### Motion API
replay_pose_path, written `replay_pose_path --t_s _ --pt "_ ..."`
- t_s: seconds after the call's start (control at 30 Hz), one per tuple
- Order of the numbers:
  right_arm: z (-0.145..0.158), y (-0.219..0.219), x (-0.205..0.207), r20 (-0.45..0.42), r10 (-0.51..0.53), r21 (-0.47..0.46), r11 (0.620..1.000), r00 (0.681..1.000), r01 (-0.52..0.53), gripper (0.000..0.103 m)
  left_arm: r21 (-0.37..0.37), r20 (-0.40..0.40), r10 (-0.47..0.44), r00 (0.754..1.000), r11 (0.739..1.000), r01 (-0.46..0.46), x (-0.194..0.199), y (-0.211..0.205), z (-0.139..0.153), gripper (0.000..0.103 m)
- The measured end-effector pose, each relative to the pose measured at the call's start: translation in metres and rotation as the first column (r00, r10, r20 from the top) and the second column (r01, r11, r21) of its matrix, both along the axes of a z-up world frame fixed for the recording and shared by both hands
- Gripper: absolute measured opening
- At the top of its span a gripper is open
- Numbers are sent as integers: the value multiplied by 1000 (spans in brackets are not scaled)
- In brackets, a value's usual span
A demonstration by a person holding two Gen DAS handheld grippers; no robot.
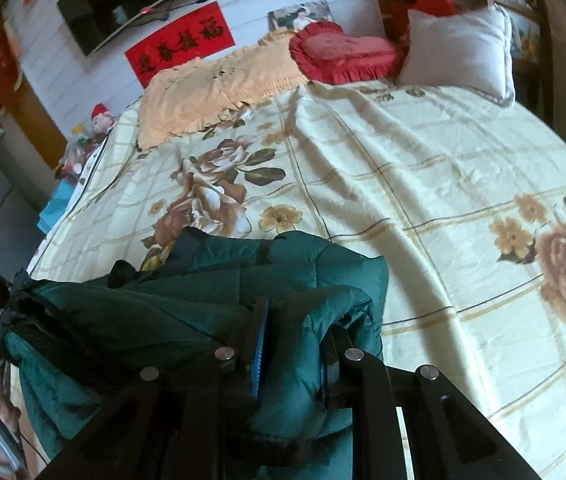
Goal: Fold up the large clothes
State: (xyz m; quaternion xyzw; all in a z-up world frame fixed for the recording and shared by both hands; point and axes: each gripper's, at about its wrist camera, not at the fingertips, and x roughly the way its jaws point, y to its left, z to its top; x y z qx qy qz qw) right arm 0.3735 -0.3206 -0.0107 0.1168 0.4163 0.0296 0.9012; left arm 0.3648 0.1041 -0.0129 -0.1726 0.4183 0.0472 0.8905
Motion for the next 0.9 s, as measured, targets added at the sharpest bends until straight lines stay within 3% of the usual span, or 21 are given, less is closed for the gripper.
replay_pose_path --t_s 0.1,0.33,0.4,0.43,0.47,0.53,0.7,0.8,0.9 --pt "-2 -2 4 0 7 40 999 1000 -7 23 -26 -10 -20 1000 999 19 3 4 0 19" --pt "14 -6 -3 35 31 93 995 999 -34 35 -172 -23 -70 997 983 65 2 24 13 28" --pt "19 -6 -6 44 31 102 994 999 -36 36 -196 -10 -75 997 978 71 -1 27 20 38" --pt "21 -6 -7 52 31 109 993 998 -37 37 -200 8 -71 997 977 71 -4 28 25 49" --pt "23 -6 -8 57 34 114 993 998 -40 40 -193 29 -60 998 979 65 -7 29 30 64" --pt "27 -3 -10 66 40 114 992 997 -47 44 -175 93 -26 995 984 43 -14 34 45 75" --pt "42 1 -14 111 39 97 994 993 -49 52 -100 134 -57 989 992 71 -24 24 62 75" --pt "55 -1 -20 172 -8 91 996 985 -7 68 -40 142 -92 986 994 98 -28 9 61 75" --pt "69 11 -27 215 7 45 999 977 -17 69 20 153 -124 980 992 122 -32 -10 57 75"
